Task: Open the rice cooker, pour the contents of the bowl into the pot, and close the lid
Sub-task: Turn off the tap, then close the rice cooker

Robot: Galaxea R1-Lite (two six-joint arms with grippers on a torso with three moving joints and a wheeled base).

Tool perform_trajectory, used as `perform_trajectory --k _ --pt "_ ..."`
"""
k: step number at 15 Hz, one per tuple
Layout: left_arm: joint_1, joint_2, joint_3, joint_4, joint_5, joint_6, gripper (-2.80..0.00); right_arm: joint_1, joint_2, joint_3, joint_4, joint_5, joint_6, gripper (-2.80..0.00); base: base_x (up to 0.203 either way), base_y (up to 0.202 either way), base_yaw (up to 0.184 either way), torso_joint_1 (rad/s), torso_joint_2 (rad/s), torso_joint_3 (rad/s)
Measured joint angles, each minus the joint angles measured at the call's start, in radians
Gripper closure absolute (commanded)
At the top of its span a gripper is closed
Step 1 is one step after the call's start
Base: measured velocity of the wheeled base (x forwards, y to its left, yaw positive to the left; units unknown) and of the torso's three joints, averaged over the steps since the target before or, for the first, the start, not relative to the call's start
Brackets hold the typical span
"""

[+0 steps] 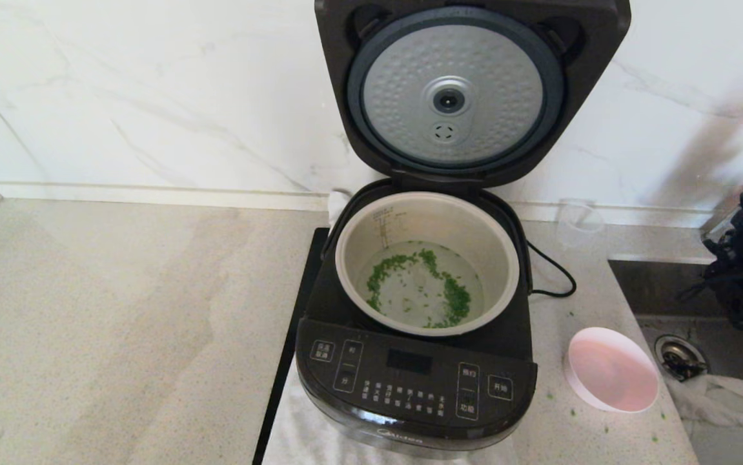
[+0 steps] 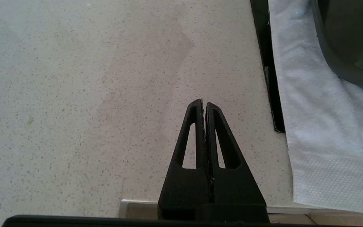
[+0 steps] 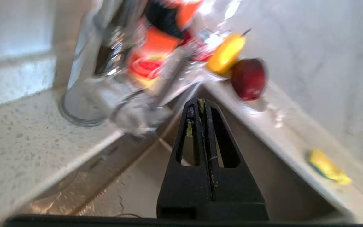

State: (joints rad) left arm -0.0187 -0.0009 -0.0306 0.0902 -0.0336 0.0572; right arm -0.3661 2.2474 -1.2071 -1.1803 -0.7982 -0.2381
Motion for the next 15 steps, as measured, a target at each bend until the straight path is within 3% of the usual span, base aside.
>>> perform_trajectory --k 4,7,9,11,13,15 --pt "0.0 0.0 0.0 0.0 0.0 0.001 0.0 0.074 -0.242 0.271 -0.04 0.067 0.008 0.0 0.0 0.0 0.0 0.0 0.0 0.0" --pt "0.0 0.0 0.0 0.0 0.0 0.0 0.0 0.183 -0.421 0.366 0.028 0.162 0.014 0.0 0.0 0.0 0.0 0.0 0.0 0.0" --pt "0.0 0.0 0.0 0.0 0.0 0.0 0.0 0.241 -0.521 0.351 0.191 0.237 0.063 0.0 0.0 0.0 0.0 0.0 0.0 0.0" --pt "0.0 0.0 0.0 0.0 0.0 0.0 0.0 0.292 -0.615 0.273 0.443 0.315 0.16 0.0 0.0 0.0 0.0 0.0 0.0 0.0" --pt "0.001 0.0 0.0 0.0 0.0 0.001 0.0 0.32 -0.685 0.128 0.721 0.424 0.287 0.0 0.0 0.0 0.0 0.0 0.0 0.0" --pt "0.001 0.0 0.0 0.0 0.0 0.0 0.0 0.331 -0.729 -0.064 1.002 0.588 0.425 0.0 0.0 0.0 0.0 0.0 0.0 0.0"
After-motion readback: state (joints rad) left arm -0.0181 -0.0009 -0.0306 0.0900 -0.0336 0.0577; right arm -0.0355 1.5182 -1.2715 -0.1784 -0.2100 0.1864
